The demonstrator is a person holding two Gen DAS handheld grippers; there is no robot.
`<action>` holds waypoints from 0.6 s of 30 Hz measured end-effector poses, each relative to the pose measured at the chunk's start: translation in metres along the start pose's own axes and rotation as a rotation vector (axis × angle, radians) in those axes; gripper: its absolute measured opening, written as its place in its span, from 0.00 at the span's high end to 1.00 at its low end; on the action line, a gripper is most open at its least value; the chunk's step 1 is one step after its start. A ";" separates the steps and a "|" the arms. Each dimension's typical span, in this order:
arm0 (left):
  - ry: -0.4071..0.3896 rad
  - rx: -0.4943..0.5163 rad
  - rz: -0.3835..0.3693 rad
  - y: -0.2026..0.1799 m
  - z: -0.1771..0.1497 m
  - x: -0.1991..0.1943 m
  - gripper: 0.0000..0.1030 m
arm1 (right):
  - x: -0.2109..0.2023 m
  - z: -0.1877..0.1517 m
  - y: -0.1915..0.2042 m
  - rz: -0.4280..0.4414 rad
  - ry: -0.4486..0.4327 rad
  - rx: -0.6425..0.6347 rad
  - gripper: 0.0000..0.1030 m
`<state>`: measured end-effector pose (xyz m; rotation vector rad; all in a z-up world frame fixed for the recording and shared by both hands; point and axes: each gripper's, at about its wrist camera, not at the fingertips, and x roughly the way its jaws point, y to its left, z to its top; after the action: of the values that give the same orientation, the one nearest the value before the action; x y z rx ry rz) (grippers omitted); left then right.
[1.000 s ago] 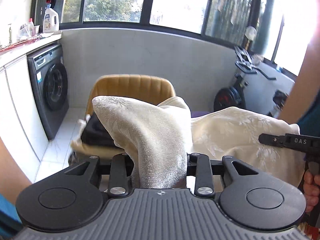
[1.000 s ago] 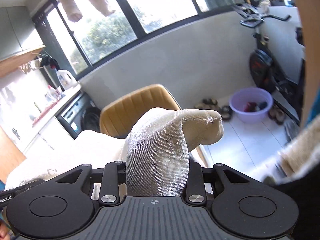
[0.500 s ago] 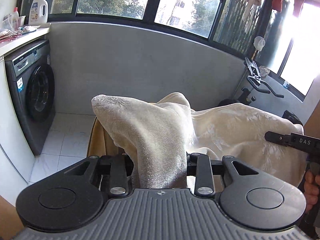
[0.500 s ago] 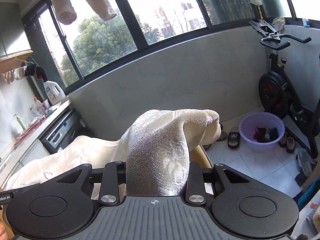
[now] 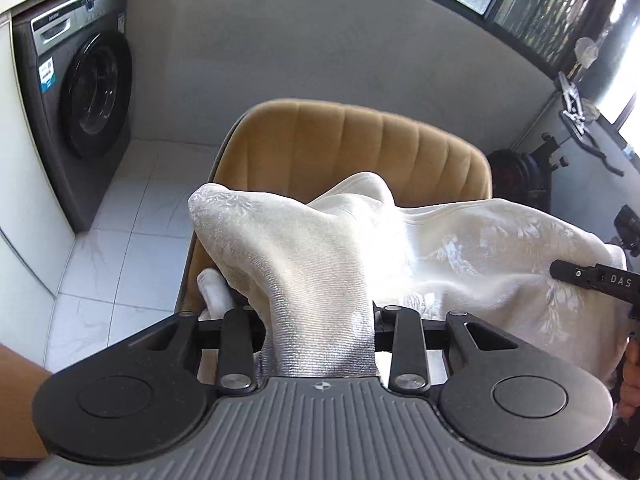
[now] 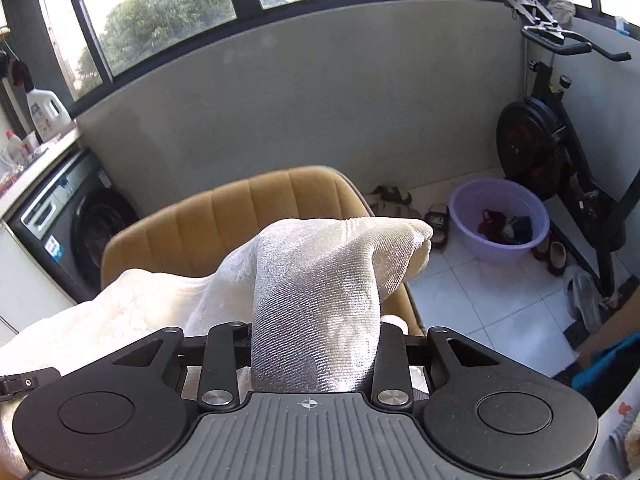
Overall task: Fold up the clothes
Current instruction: 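Lower the robe onto the clothes stack and open both grippers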
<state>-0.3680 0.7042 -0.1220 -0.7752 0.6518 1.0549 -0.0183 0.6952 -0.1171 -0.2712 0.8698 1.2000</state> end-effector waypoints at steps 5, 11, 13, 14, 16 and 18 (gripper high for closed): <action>0.059 0.005 0.075 0.012 -0.019 0.044 0.45 | 0.071 -0.025 -0.015 -0.107 0.107 0.051 0.68; 0.063 0.008 0.064 0.024 -0.004 -0.002 0.32 | 0.053 -0.019 -0.055 -0.087 0.068 0.184 0.43; 0.015 -0.017 0.074 0.033 -0.003 -0.030 0.33 | 0.024 -0.018 -0.074 -0.092 0.023 0.236 0.40; -0.009 -0.033 0.075 0.036 -0.004 -0.043 0.33 | 0.007 -0.021 -0.081 -0.101 -0.005 0.256 0.40; -0.045 -0.043 0.047 0.038 -0.007 -0.063 0.33 | -0.025 -0.030 -0.090 -0.125 -0.069 0.270 0.41; -0.054 -0.021 -0.004 0.030 -0.007 -0.069 0.33 | -0.053 -0.040 -0.086 -0.137 -0.141 0.239 0.41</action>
<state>-0.4214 0.6716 -0.0789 -0.7630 0.5938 1.0773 0.0359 0.6014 -0.1276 -0.0499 0.8480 0.9658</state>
